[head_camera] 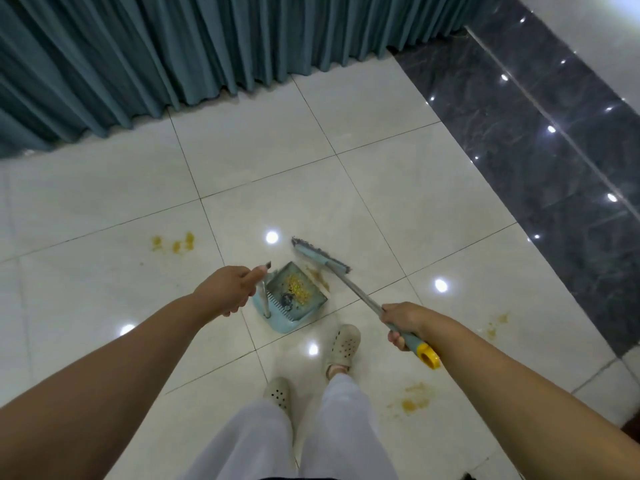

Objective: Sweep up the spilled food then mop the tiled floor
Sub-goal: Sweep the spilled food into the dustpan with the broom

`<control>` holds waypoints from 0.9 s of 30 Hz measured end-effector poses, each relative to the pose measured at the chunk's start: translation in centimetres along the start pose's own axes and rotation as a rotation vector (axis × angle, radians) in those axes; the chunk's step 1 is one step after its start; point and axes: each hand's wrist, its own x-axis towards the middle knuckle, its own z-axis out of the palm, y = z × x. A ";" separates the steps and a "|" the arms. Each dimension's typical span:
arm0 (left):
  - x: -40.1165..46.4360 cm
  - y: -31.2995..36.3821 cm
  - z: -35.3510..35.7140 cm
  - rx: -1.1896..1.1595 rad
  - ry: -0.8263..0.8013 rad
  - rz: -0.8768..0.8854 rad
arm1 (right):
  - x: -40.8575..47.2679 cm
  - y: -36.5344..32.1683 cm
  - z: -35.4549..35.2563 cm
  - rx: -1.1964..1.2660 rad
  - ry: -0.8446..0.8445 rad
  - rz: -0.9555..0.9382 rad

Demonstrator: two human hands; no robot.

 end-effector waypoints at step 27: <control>-3.1 -2.8 1.1 0.183 0.017 -0.037 | -0.1 5.2 -0.2 0.157 0.033 0.105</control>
